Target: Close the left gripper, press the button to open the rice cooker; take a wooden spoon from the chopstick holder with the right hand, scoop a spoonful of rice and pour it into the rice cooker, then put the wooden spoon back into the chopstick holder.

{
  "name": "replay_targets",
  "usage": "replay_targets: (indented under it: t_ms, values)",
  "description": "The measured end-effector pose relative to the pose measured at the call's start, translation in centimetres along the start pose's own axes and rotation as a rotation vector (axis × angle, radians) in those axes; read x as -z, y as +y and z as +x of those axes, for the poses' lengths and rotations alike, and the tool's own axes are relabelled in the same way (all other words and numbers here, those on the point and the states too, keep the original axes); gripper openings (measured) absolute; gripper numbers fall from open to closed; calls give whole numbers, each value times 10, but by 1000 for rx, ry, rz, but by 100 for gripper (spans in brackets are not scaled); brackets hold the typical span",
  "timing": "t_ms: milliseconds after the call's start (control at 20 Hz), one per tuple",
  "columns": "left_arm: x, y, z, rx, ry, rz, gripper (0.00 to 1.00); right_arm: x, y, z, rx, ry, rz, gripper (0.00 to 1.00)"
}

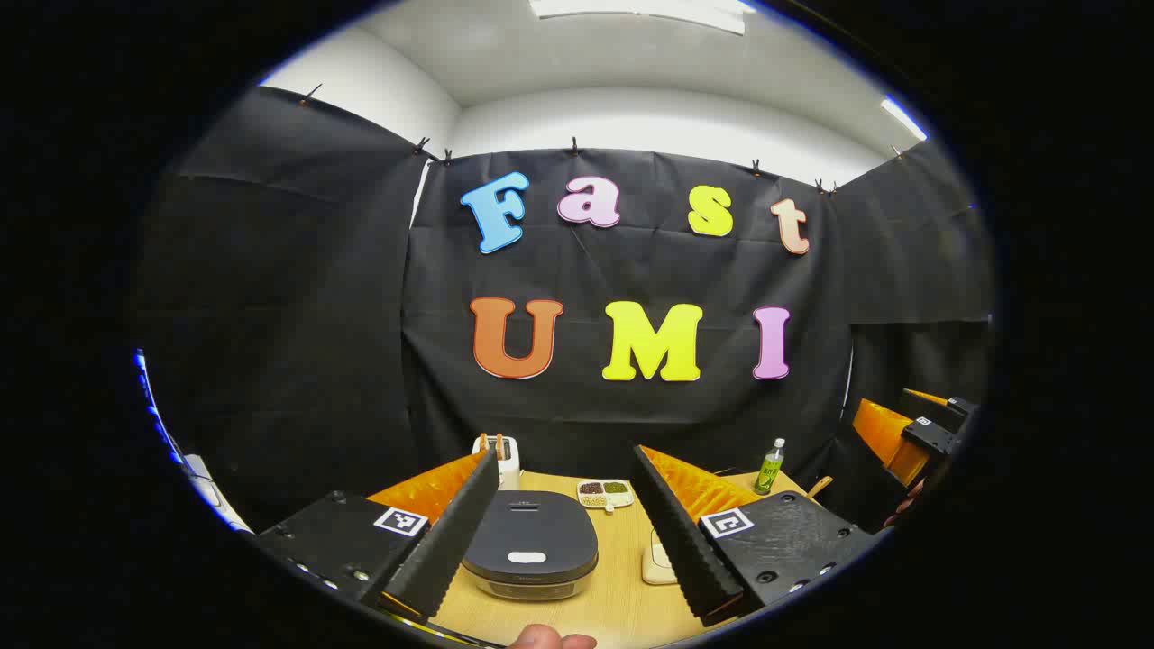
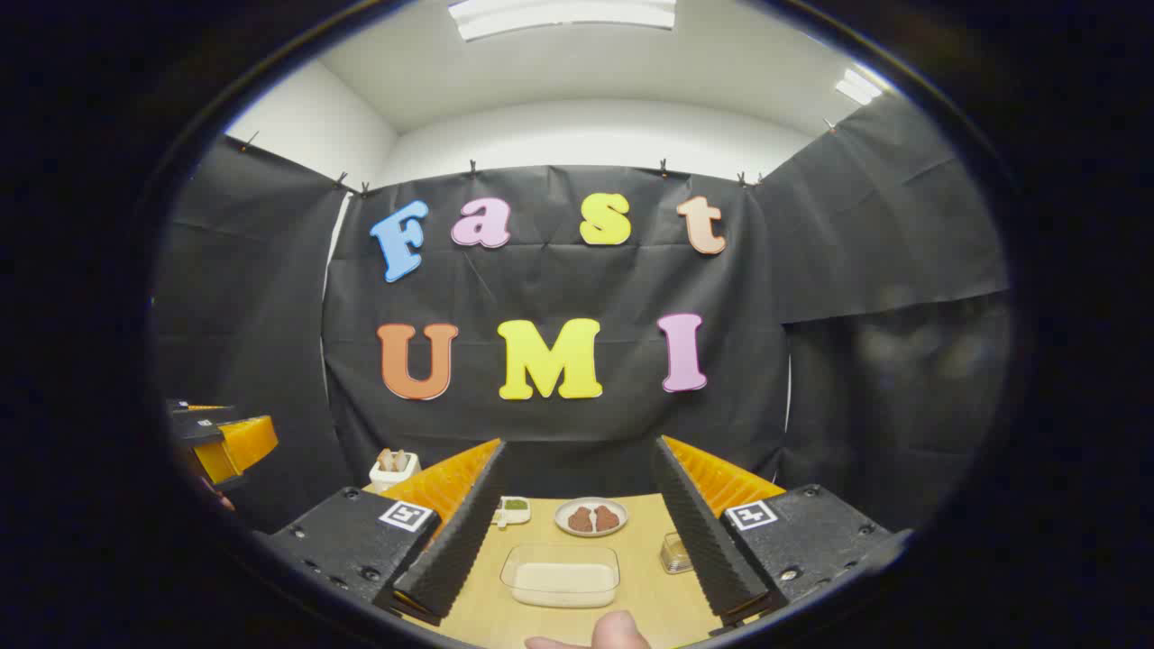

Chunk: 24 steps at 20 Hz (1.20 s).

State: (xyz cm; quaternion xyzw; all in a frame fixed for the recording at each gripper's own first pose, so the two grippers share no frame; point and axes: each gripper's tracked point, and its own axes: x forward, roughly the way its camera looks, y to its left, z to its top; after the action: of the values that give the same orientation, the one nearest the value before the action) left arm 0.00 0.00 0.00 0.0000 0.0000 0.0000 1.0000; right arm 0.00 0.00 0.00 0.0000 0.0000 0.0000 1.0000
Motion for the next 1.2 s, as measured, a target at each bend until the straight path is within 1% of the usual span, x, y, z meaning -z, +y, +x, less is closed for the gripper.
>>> replay_targets:
  t_ms: [750, 1000, 1200]
  values:
    - [2, -1, 6, -49, 22, 6, 95, 5, -13, 12, -13, 16, 9, 100]
    - [4, 2, 5, -77, 34, 4, 95, 8, -17, 14, -19, 24, 8, 100]
    - [16, 7, 10, -108, 80, 1, 95, 12, -19, 19, -37, 31, 10, 100]
